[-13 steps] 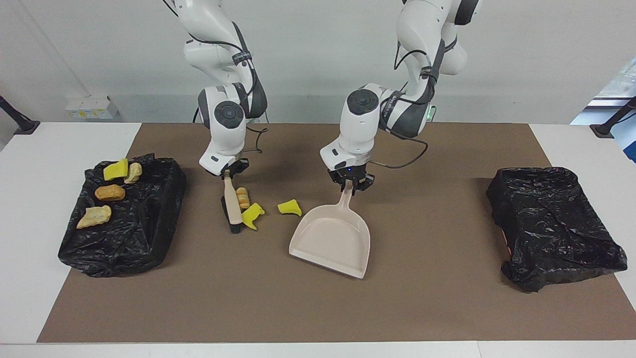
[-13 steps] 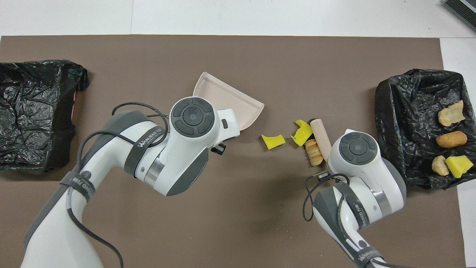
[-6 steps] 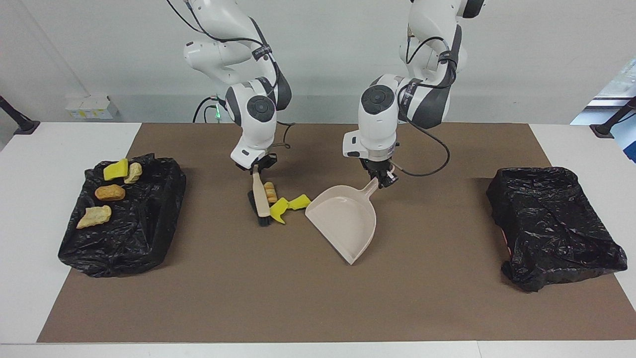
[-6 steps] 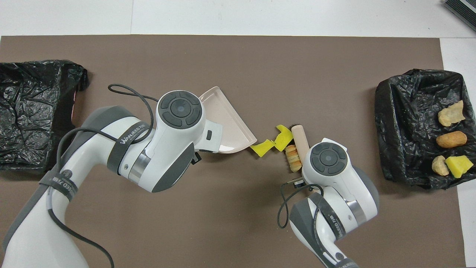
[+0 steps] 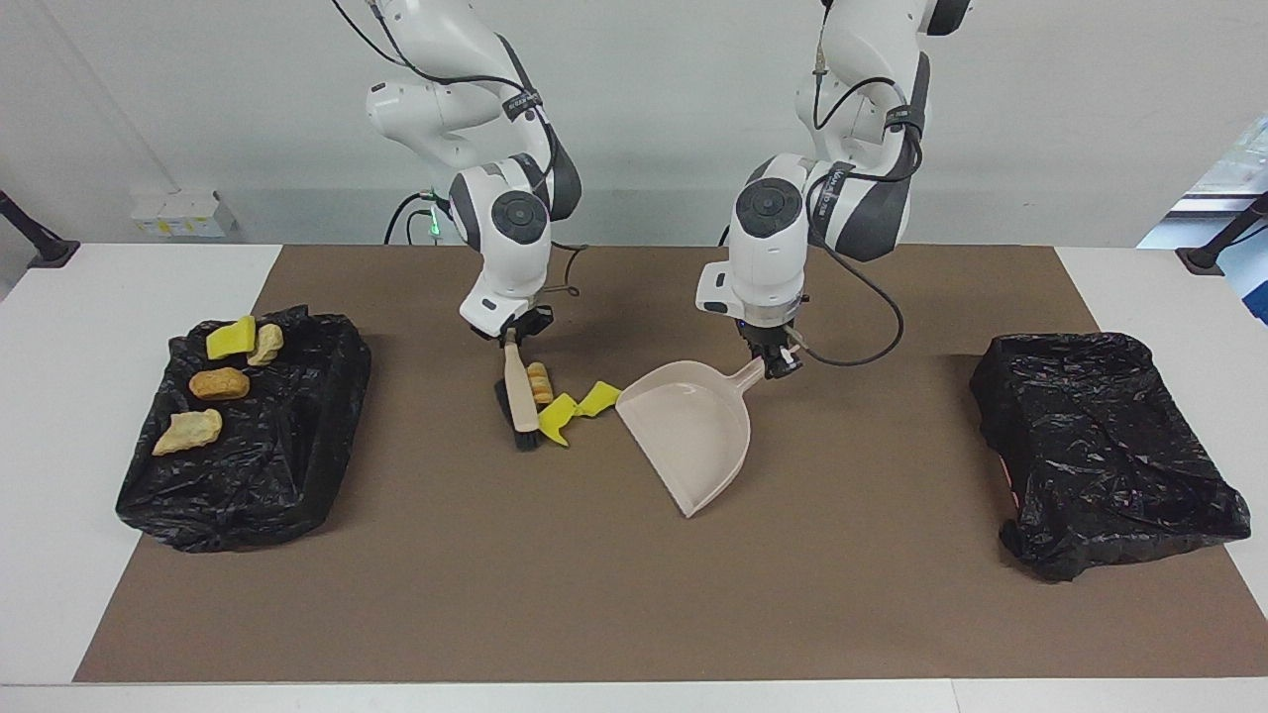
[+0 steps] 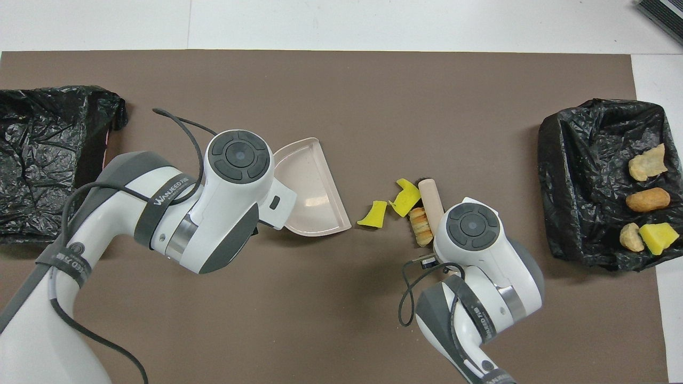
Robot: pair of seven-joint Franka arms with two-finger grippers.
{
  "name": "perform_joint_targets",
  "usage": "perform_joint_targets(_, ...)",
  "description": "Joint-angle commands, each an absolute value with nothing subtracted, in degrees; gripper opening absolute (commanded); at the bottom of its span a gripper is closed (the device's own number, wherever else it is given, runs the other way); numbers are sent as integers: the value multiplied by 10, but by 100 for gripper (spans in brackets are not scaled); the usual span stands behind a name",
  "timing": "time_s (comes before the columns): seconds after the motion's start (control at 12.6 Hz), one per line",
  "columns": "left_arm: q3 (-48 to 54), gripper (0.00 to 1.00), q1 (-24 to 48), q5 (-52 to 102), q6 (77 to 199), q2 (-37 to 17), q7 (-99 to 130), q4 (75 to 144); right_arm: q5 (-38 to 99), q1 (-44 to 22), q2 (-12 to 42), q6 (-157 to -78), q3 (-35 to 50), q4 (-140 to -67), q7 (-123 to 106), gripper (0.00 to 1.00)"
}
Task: Sweep and dump trash in bin
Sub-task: 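Push the remaining pieces onto the dustpan with the brush in the right gripper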
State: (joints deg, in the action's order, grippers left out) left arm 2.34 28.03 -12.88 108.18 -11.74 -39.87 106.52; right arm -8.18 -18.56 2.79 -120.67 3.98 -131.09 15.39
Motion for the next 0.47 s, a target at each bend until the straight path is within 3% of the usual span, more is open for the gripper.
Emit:
perform_joint_targets(0.0, 27, 0, 285, -163, 1120, -54, -407, 1158, -66, -206, 51, -1230, 45, -1309, 186, 0)
perform_joint_targets(0.4, 29, 0, 301, -162, 1198, -18, -388, 1241, -25, -284, 85, -1241, 46, -1281, 278, 0)
